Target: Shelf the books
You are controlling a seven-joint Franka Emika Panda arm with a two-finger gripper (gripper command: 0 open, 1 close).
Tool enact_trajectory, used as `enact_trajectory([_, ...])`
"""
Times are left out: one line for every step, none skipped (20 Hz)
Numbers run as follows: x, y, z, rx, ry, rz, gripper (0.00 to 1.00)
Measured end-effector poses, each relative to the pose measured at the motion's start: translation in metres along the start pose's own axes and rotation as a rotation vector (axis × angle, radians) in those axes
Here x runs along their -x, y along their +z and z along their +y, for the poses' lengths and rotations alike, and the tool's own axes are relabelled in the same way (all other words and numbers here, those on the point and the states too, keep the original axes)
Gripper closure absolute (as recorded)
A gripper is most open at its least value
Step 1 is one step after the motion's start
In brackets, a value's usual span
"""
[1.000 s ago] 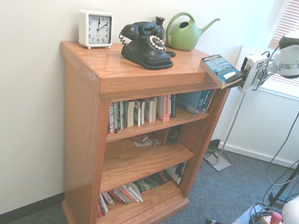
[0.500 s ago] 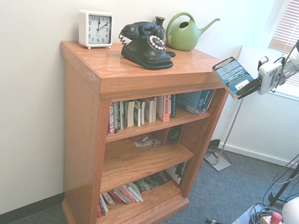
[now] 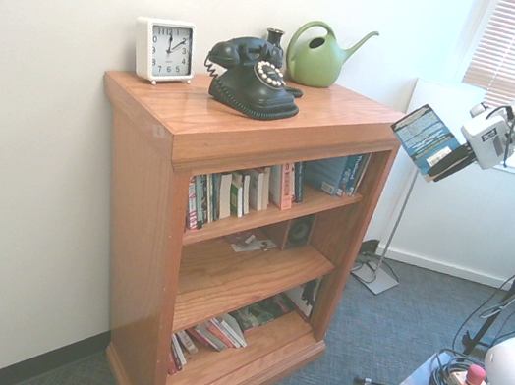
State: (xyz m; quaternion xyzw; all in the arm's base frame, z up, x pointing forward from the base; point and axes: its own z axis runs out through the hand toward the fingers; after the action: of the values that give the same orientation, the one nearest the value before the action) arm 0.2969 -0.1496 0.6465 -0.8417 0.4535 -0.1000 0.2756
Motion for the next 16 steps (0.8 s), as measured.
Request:
enact_trajectory([0.004,0.006,0.004,0.028,0.020,0.026,1.00])
enact_trajectory([0.009,0.013,0.008,0.051,0.033,0.047,1.00])
enact_trajectory([0.015,0.019,0.012,0.070,0.043,0.064,1.00])
enact_trajectory([0.021,0.024,0.017,0.088,0.052,0.083,1.00])
enact_trajectory([0.026,0.027,0.022,0.102,0.059,0.096,1.00])
enact_trajectory([0.029,0.030,0.028,0.112,0.066,0.108,1.00])
enact_trajectory([0.031,0.033,0.033,0.122,0.072,0.118,1.00])
enact_trajectory([0.032,0.035,0.037,0.131,0.077,0.125,1.00])
enact_trajectory([0.032,0.038,0.041,0.140,0.080,0.132,1.00])
enact_trajectory([0.032,0.040,0.045,0.150,0.084,0.136,1.00])
enact_trajectory([0.031,0.043,0.049,0.159,0.087,0.138,1.00])
enact_trajectory([0.030,0.046,0.052,0.167,0.090,0.142,1.00])
enact_trajectory([0.028,0.051,0.055,0.174,0.092,0.145,1.00])
enact_trajectory([0.026,0.056,0.058,0.181,0.094,0.151,1.00])
enact_trajectory([0.023,0.062,0.061,0.188,0.097,0.152,1.00])
enact_trajectory([0.020,0.070,0.064,0.194,0.100,0.154,1.00])
